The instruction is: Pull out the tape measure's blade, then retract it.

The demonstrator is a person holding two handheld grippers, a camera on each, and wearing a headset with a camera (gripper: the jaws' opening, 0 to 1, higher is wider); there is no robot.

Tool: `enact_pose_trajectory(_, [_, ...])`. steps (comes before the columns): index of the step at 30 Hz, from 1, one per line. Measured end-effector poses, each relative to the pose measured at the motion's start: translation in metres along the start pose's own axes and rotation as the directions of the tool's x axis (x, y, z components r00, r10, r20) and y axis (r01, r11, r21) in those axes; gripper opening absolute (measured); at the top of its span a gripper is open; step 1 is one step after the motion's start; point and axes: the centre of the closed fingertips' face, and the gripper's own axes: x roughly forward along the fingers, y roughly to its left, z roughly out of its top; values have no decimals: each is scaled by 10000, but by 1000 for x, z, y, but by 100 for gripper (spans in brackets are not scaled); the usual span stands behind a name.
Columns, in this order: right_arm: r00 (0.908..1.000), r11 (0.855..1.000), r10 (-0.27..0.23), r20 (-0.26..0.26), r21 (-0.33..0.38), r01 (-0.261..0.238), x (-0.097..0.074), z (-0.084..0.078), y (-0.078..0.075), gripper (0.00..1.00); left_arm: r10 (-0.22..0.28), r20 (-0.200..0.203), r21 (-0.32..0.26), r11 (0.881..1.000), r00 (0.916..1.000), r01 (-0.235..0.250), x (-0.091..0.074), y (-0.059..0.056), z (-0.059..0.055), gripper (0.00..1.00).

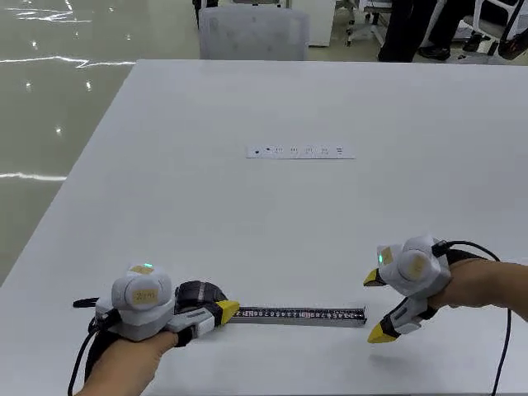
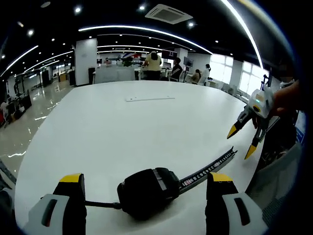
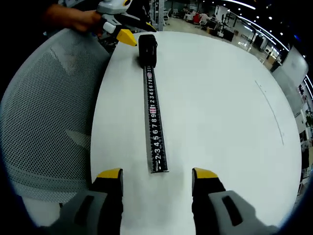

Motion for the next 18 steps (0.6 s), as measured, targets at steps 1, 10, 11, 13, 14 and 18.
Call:
enact_pose_trajectory(1, [9999, 9999, 80, -77, -141, -81, 4, 0, 1, 55, 58, -151, -73, 10000, 9999, -59, 0, 1, -2, 100])
enact_pose_trajectory(10, [9998, 9999, 67, -202, -133, -69, 12, -2, -3, 38, -28, -223, -89, 10000, 9997, 27, 0, -3, -4, 100])
enact_pose_trajectory(11, [9998, 9999, 33, -205, -136, -35, 12, -2, -4, 37, -33, -239, -56, 10000, 9997, 32, 1, -4, -4, 100])
enact_pose_trajectory(13, [9999, 10000, -50, -164, -79, 48, 12, -2, -7, 36, -49, -219, 25, 10000, 9997, 49, 1, -4, -3, 100])
enact_pose_trajectory(14, [9999, 10000, -84, -93, 27, 85, 12, -2, -9, 34, -15, -246, 77, 10000, 9997, 17, 1, -4, -4, 100])
enact_pose_trajectory(18, [9999, 9999, -97, -41, 126, 98, 12, -1, -8, 29, -7, -327, -54, 10000, 9995, 5, 1, -3, -6, 100])
